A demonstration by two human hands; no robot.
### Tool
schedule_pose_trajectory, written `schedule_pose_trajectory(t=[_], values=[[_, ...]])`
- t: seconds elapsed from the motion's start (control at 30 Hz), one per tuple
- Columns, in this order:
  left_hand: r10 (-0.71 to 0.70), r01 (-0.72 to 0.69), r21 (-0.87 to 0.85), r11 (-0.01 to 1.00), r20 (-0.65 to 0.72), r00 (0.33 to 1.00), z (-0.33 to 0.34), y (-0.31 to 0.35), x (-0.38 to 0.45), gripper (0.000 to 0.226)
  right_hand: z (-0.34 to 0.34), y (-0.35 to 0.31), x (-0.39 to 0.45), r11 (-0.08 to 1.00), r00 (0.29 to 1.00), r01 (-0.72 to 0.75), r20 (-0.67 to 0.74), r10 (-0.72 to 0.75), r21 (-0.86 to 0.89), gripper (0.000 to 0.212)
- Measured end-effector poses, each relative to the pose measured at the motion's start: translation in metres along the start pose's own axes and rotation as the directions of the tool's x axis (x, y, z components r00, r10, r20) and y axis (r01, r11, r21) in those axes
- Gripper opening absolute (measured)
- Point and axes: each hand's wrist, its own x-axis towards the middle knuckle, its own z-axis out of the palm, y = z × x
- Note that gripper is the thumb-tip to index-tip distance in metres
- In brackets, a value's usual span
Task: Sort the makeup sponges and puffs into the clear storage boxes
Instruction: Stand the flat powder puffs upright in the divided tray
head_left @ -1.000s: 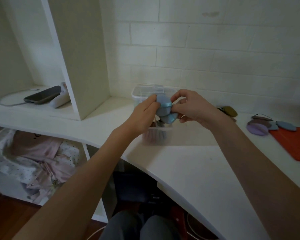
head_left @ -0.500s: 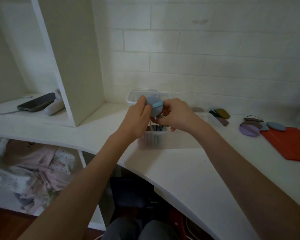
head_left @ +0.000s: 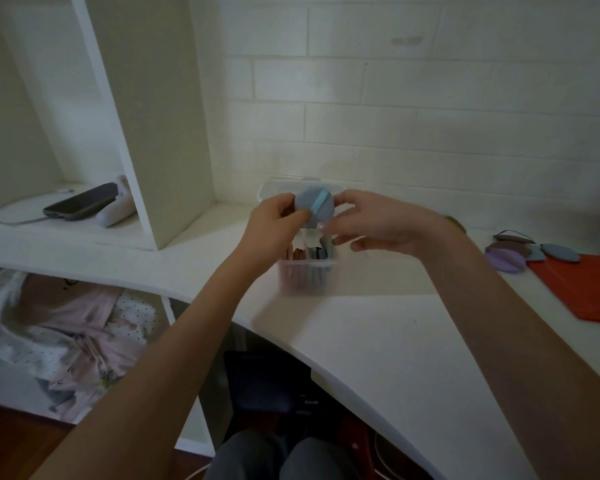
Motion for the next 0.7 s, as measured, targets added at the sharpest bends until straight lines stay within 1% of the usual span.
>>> schedule_pose_trajectory(t=[0.03, 0.07, 0.1, 0.13, 0.17, 0.23, 0.3, 0.4, 0.47, 0.53, 0.57, 0.63, 0.7], values=[[0.009, -0.009, 0.015, 1.0, 0.041, 0.999, -0.001, 0.001, -0.002, 0.014, -0.002, 0.001, 0.0, 0.997, 1.0, 0.011, 0.012, -0.012, 0.082, 0.024], [0.016, -0.019, 0.037, 0.999, 0.085, 0.996, -0.001, 0.002, -0.003, 0.01, -0.003, 0.003, 0.001, 0.992, 0.999, 0.041, -0.002, -0.041, 0.117, 0.021], [0.02, -0.029, 0.069, 0.997, 0.132, 0.991, -0.001, 0.004, -0.005, 0.009, -0.002, 0.004, 0.002, 0.993, 0.997, 0.075, -0.041, -0.071, 0.095, 0.016], [0.024, -0.048, 0.128, 0.991, 0.186, 0.982, -0.002, 0.006, -0.007, 0.01, 0.0, 0.006, 0.005, 0.994, 0.99, 0.104, -0.094, -0.101, 0.033, 0.011], [0.026, -0.08, 0.214, 0.974, 0.246, 0.969, -0.003, 0.008, -0.007, 0.013, 0.002, 0.008, 0.007, 0.992, 0.982, 0.121, -0.139, -0.125, -0.033, 0.007], [0.006, -0.151, 0.394, 0.906, 0.346, 0.938, -0.005, 0.014, -0.004, 0.018, 0.003, 0.009, 0.009, 0.986, 0.973, 0.118, -0.185, -0.139, -0.117, 0.005], [-0.062, -0.178, 0.51, 0.842, 0.418, 0.906, -0.009, 0.023, 0.001, 0.022, 0.001, 0.008, 0.009, 0.982, 0.97, 0.107, -0.202, -0.137, -0.155, 0.009], [-0.2, -0.222, 0.628, 0.746, 0.53, 0.824, -0.009, 0.039, 0.012, 0.03, 0.0, 0.009, 0.009, 0.981, 0.967, 0.095, -0.216, -0.131, -0.17, 0.011], [-0.309, -0.262, 0.701, 0.664, 0.575, 0.757, -0.006, 0.046, 0.021, 0.032, 0.001, 0.009, 0.009, 0.985, 0.972, 0.082, -0.205, -0.112, -0.149, 0.011], [-0.395, -0.315, 0.749, 0.582, 0.6, 0.696, -0.003, 0.047, 0.027, 0.024, -0.001, 0.009, 0.01, 0.993, 0.975, 0.062, -0.208, -0.082, -0.097, 0.015], [-0.417, -0.341, 0.762, 0.551, 0.605, 0.678, -0.001, 0.046, 0.029, 0.021, -0.002, 0.009, 0.01, 0.997, 0.97, 0.057, -0.234, -0.067, -0.049, 0.018], [-0.42, -0.38, 0.77, 0.513, 0.611, 0.671, 0.001, 0.045, 0.032, 0.019, -0.009, 0.008, 0.008, 0.996, 0.95, 0.054, -0.311, -0.03, 0.068, 0.024], [-0.39, -0.397, 0.76, 0.515, 0.62, 0.681, 0.001, 0.045, 0.032, 0.023, -0.016, 0.007, 0.004, 0.996, 0.941, 0.029, -0.339, 0.003, 0.089, 0.024]])
